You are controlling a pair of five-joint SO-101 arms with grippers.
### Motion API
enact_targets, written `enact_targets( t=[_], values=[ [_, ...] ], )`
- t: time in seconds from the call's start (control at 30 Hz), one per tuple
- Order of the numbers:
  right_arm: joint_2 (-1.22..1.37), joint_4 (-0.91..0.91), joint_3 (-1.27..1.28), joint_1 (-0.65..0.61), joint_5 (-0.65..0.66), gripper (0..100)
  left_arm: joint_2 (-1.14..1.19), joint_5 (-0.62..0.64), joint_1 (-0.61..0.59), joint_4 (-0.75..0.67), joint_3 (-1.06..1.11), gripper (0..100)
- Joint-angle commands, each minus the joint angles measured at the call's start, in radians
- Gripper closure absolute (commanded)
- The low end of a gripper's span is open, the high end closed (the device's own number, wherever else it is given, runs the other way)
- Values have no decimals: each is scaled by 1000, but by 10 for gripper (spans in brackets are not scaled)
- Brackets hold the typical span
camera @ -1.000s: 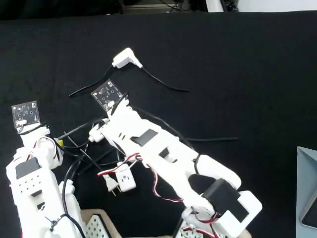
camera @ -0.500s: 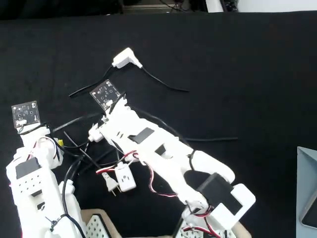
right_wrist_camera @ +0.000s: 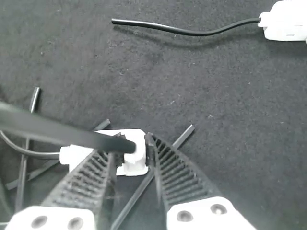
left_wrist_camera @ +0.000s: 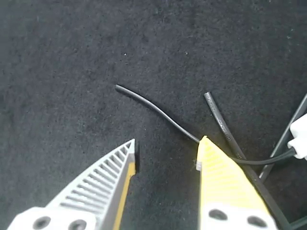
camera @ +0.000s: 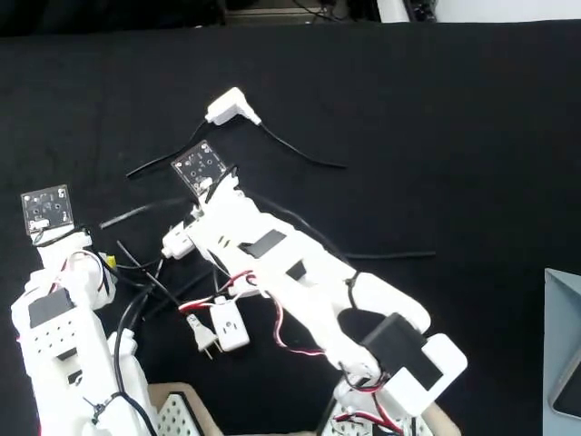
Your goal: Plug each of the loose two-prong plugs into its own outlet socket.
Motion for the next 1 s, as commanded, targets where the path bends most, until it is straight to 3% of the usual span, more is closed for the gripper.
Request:
enact_targets(
  t=[0.0, 0.83, 0.97],
  values=[
    [2, -11, -28, -15, -6, 987, -11, 11, -8, -21, -12, 783],
    [38, -2, -33, -38, -64, 987, -11, 11, -8, -20, -12, 783],
    [111, 89, -105, -37, -63, 987, -11, 11, -8, -21, -12, 783]
  ],
)
